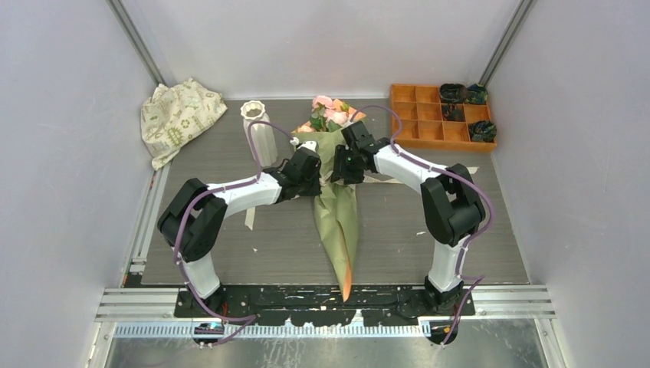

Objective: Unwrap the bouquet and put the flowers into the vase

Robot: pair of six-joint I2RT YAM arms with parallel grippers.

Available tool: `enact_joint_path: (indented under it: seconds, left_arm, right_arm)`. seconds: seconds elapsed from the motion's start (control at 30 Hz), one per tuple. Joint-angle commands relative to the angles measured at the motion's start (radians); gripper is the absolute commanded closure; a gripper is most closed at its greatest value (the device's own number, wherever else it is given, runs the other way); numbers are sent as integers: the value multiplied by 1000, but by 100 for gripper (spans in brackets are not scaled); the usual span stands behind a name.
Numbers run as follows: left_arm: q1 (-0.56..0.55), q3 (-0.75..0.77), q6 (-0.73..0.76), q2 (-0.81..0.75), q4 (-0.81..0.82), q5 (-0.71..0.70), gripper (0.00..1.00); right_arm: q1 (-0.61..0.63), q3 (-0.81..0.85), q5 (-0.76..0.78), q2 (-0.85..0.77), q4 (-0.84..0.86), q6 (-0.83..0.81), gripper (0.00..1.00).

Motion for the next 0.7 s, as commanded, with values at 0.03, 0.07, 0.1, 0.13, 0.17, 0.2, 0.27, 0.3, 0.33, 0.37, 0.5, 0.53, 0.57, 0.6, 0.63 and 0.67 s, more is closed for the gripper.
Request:
enact_joint_path:
  seconds: [0.03, 0.07, 0.1, 0.13, 0.17, 0.2, 0.27, 0.3, 0.33, 0.37, 0.5, 0.53, 0.57, 0.6, 0.63, 0.67]
  left_arm:
    - [3, 9, 0, -26, 19, 6, 100]
    - [3, 8, -1, -25, 20, 6, 100]
    - [2, 7, -1, -24, 22, 7, 100]
    - [3, 8, -3, -22, 22, 9, 100]
    - [2, 9, -3, -20, 24, 12, 100]
    - [2, 10, -4, -19, 25, 13, 100]
    - [4, 11, -3, -17, 26, 14, 100]
    - [3, 12, -3, -16, 26, 14, 100]
    - [3, 12, -3, -16, 26, 14, 100]
    - [3, 12, -3, -15, 26, 14, 100]
    - [3, 17, -2, -11, 27, 12, 100]
    - [3, 19, 0, -9, 26, 12, 100]
    - [3, 22, 0, -5, 26, 11, 100]
    - [4, 25, 1, -4, 25, 11, 100]
    - [4, 28, 1, 1, 25, 11, 100]
    - [3, 31, 3, 2, 23, 11, 100]
  right_arm:
    - [5, 36, 14, -10, 33, 5, 42]
    - [4, 34, 12, -12, 36, 5, 40]
    - [4, 34, 9, -12, 36, 8, 38]
    - [4, 32, 5, -12, 37, 8, 38]
    - [4, 31, 0, -10, 39, 8, 37]
    - [4, 30, -2, -5, 40, 8, 38]
    - [4, 31, -20, 10, 44, 7, 42]
    - [3, 30, -31, 15, 51, 7, 46]
    - [5, 24, -43, 19, 57, 7, 50]
    - [6, 21, -51, 24, 63, 8, 55]
    - [10, 8, -74, 38, 74, 11, 73]
    - [10, 3, -77, 38, 77, 11, 74]
    - [11, -2, -78, 37, 78, 10, 77]
    - [10, -6, -79, 35, 79, 8, 81]
    - [10, -9, -78, 31, 80, 6, 84]
    - [11, -10, -76, 25, 79, 4, 89]
